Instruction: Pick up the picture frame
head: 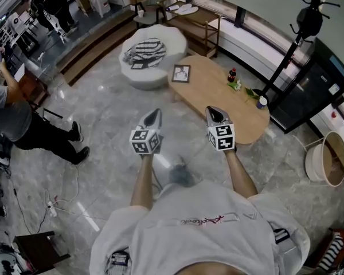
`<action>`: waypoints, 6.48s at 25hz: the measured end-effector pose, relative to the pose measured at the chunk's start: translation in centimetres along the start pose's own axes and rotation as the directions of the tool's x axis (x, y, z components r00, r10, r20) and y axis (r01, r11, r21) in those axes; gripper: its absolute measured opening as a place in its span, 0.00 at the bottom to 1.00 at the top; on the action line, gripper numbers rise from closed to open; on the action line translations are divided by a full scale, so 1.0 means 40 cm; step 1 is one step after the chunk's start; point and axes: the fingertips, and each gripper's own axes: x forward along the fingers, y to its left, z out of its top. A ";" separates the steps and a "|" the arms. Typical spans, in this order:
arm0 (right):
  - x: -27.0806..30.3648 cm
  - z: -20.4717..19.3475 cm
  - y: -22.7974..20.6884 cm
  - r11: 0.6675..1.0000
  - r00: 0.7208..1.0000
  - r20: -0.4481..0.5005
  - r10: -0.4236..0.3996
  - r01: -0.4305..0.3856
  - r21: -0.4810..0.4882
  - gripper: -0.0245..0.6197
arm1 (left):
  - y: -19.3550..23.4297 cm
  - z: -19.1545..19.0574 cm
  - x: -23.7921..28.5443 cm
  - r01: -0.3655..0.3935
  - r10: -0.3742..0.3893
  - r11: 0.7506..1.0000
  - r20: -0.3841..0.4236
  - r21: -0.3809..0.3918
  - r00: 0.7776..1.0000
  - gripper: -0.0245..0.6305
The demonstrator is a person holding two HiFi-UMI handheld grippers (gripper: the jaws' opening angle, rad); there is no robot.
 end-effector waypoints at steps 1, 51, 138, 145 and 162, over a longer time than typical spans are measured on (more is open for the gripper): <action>0.025 0.012 -0.004 1.000 1.000 0.001 -0.001 0.001 -0.001 0.05 | 0.019 0.010 0.017 0.001 -0.001 1.000 0.001 -0.002 1.000 0.04; 0.831 0.200 -0.158 0.997 0.996 -0.042 -0.077 0.077 0.004 0.05 | 0.627 0.219 0.642 0.073 -0.073 0.997 -0.022 -0.013 0.997 0.04; 1.819 0.107 -0.835 0.987 0.966 -0.257 0.010 0.031 0.155 0.05 | 0.972 0.147 1.765 0.063 -0.086 0.994 -0.289 -0.088 0.953 0.04; 1.859 0.018 -0.813 0.984 0.943 -0.333 0.019 0.042 0.173 0.05 | 1.006 0.036 1.778 0.076 -0.115 0.990 -0.356 -0.121 0.927 0.04; 1.879 -0.273 -0.744 0.968 0.876 -0.479 0.053 0.073 0.239 0.05 | 1.039 -0.267 1.769 0.042 -0.145 0.975 -0.479 -0.220 0.865 0.04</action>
